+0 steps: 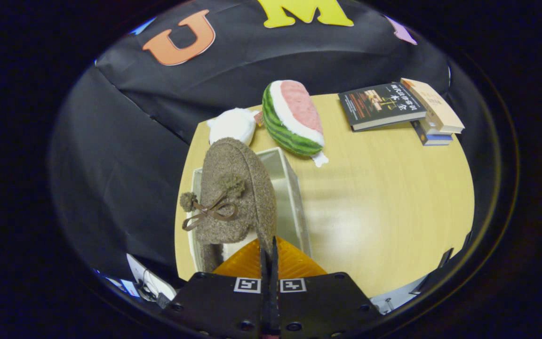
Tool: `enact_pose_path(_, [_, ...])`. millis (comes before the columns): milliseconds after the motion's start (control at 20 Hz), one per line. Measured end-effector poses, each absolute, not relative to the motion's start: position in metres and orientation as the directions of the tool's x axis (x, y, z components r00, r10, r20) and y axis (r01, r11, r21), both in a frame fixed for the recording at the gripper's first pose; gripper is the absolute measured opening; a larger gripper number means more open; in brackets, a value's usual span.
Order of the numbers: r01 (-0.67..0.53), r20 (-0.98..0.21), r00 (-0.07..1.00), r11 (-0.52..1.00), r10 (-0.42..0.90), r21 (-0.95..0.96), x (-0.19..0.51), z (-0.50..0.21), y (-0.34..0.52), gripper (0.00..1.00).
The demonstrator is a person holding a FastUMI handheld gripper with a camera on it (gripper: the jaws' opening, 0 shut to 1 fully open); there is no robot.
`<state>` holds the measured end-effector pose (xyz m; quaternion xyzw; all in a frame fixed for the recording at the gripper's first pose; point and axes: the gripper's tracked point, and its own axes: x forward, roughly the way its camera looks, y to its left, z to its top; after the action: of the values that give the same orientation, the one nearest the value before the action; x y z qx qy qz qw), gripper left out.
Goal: Open the storage box then place both shoes into the box .Put the left shoe in first, then the right shoe, with the right side of both shoes facing outward in a uniform manner.
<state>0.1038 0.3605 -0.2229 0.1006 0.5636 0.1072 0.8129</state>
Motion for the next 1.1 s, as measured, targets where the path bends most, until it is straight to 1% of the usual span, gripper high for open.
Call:
enact_pose_path(250, [0.009, -0.931, 0.311, 0.979, 0.191, 0.204, 0.099, -0.267, 0.371, 0.00])
enact_pose_path(400, [-0.001, -0.941, 0.311, 0.990, 0.137, 0.143, 0.106, -0.291, 0.369, 0.00])
enact_pose_path(500, [0.016, -0.945, 0.302, 0.990, 0.127, 0.139, 0.108, -0.305, 0.367, 0.01])
enact_pose_path(600, [0.010, -0.945, 0.303, 0.991, 0.122, 0.131, 0.110, -0.315, 0.372, 0.01])
enact_pose_path(650, [-0.002, -0.946, 0.301, 0.992, 0.124, 0.130, 0.111, -0.318, 0.374, 0.03])
enact_pose_path(700, [-0.013, -0.941, 0.316, 0.993, 0.116, 0.119, 0.113, -0.318, 0.374, 0.03])
enact_pose_path(750, [-0.025, -0.936, 0.333, 0.993, 0.114, 0.112, 0.116, -0.317, 0.376, 0.13])
enact_pose_path(800, [-0.040, -0.940, 0.324, 0.994, 0.112, 0.104, 0.114, -0.317, 0.378, 0.15])
enact_pose_path(850, [-0.055, -0.937, 0.320, 0.990, 0.141, 0.130, 0.112, -0.315, 0.385, 0.20])
enact_pose_path(900, [-0.073, -0.934, 0.319, 0.986, 0.163, 0.147, 0.112, -0.313, 0.392, 0.31])
enact_pose_path(1000, [-0.105, -0.932, 0.319, 0.984, 0.173, 0.146, 0.108, -0.308, 0.398, 0.55])
enact_pose_path(1100, [-0.124, -0.933, 0.320, 0.984, 0.164, 0.130, 0.103, -0.303, 0.400, 0.80])
